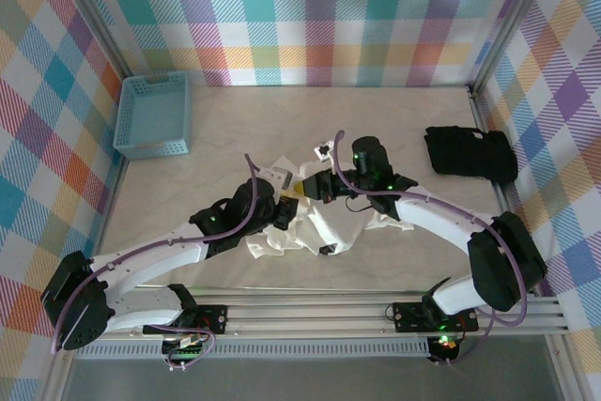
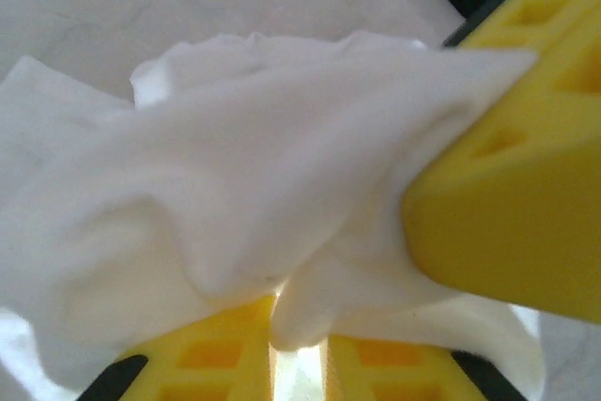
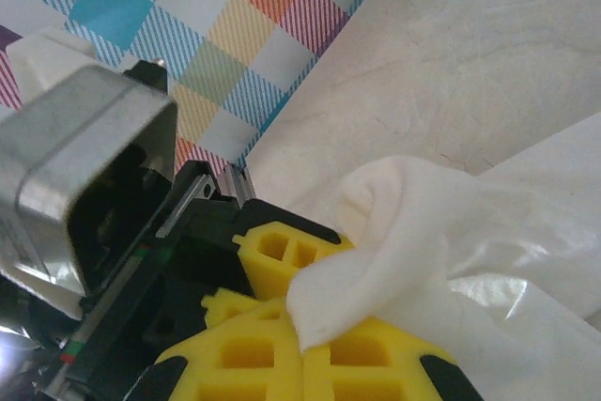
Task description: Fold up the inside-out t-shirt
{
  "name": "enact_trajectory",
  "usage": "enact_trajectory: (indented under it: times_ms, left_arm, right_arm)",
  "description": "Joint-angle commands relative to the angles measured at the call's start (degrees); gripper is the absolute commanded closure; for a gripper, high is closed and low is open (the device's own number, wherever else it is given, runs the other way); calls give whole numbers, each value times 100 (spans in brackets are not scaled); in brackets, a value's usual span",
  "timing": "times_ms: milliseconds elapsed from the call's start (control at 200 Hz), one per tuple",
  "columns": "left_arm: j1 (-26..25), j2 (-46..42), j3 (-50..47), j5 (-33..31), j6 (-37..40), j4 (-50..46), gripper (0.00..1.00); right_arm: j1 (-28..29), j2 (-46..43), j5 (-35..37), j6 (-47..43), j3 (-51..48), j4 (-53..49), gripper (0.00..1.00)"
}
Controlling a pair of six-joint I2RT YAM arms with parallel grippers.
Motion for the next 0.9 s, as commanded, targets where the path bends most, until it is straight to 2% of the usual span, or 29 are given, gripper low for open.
enact_trajectory:
  times_ms: [0, 35, 185, 360, 465, 565, 675, 765, 895]
  left_arm:
    - [187, -162, -107, 125, -71, 452, 96]
    - [252, -258, -181, 201, -68, 486, 100]
    - [489, -871, -576, 680, 28, 592, 100]
    - [621, -1662, -888, 921, 229, 337, 100]
    - [628, -1637, -833, 1037, 237, 189, 100]
    - [614, -1289, -671, 1413, 236, 230, 100]
    - [615, -912, -540, 1770, 231, 380, 87]
    - [588, -626, -410, 1861, 179, 504, 70]
    - [529, -296, -280, 2086, 63, 785, 61]
  right_arm:
    - [-100, -112, -90, -69, 57, 94, 100]
    - [-143, -154, -61, -120, 71, 5, 100]
    - [-364, -317, -48, -247, 84, -203, 100]
    - [-491, -355, -180, -338, 152, -325, 100]
    - [-551, -298, -467, -402, 215, -402, 100]
    - [-638, -221, -807, -356, 286, -436, 100]
    - [-701, -149, -972, -233, 321, -409, 100]
    - [-719, -108, -1010, -110, 317, -328, 100]
    - [-718, -66, -1003, -7, 321, -262, 100]
